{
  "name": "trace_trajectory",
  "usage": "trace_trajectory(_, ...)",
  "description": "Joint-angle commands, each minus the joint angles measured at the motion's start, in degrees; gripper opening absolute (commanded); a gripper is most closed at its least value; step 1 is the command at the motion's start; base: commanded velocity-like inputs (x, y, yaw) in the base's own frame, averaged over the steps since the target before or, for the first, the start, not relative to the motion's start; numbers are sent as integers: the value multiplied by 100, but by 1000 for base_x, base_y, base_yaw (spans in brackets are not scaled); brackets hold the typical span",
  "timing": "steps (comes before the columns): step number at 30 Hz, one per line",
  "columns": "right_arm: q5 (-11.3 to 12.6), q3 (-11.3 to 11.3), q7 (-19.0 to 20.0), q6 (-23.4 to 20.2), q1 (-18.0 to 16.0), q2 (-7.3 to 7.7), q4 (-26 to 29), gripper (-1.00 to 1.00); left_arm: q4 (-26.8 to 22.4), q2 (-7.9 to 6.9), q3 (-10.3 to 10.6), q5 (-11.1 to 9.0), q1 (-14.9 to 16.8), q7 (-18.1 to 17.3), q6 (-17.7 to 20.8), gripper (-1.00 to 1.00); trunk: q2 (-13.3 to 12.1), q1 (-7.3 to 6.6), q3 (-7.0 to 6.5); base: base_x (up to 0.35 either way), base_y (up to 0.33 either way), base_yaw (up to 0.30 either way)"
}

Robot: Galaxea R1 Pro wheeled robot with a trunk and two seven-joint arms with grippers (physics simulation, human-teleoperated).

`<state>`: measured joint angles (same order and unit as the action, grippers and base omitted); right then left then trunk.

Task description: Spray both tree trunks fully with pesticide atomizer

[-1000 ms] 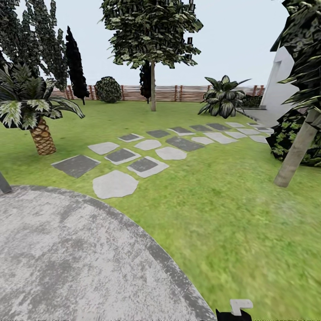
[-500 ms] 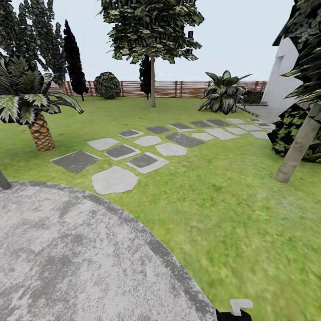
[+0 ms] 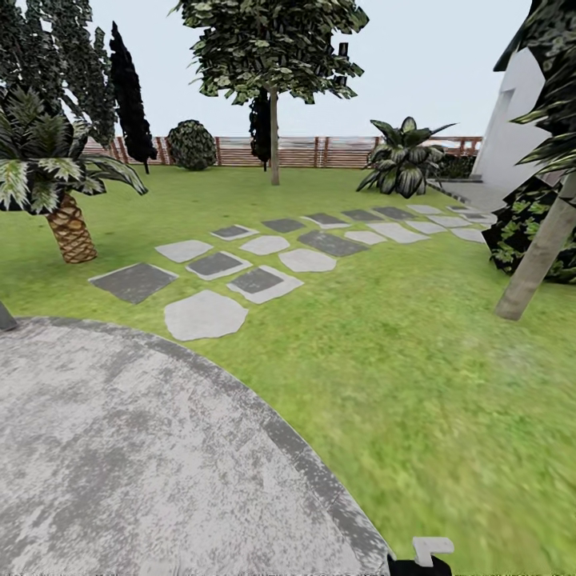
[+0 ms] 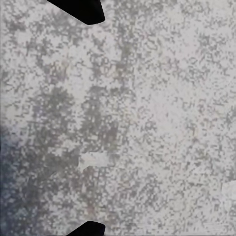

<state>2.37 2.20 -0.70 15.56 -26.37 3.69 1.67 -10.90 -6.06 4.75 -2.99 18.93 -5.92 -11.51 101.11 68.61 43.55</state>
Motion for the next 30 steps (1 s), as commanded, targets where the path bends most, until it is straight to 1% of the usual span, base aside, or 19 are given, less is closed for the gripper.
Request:
trace_trajectory(1,0,0,0,0,2,0,0,100,0,0,0,0,-1,-1,0,100,42,23,28,0,0,0)
trace_trajectory(6,0,0,0,0,0,0,0,100,0,0,1,0,-2,-4,0,100,242,132,145,0,0,0)
trace_trajectory(24,0,0,2,0,0,0,0,100,0,0,0,0,-3,-6,0,100,964,528,473,0,0,0)
trace_trajectory(30,-3,0,8,0,0,0,0,100,0,0,0,0,-3,-6,0,100,1205,660,618,0,0,0)
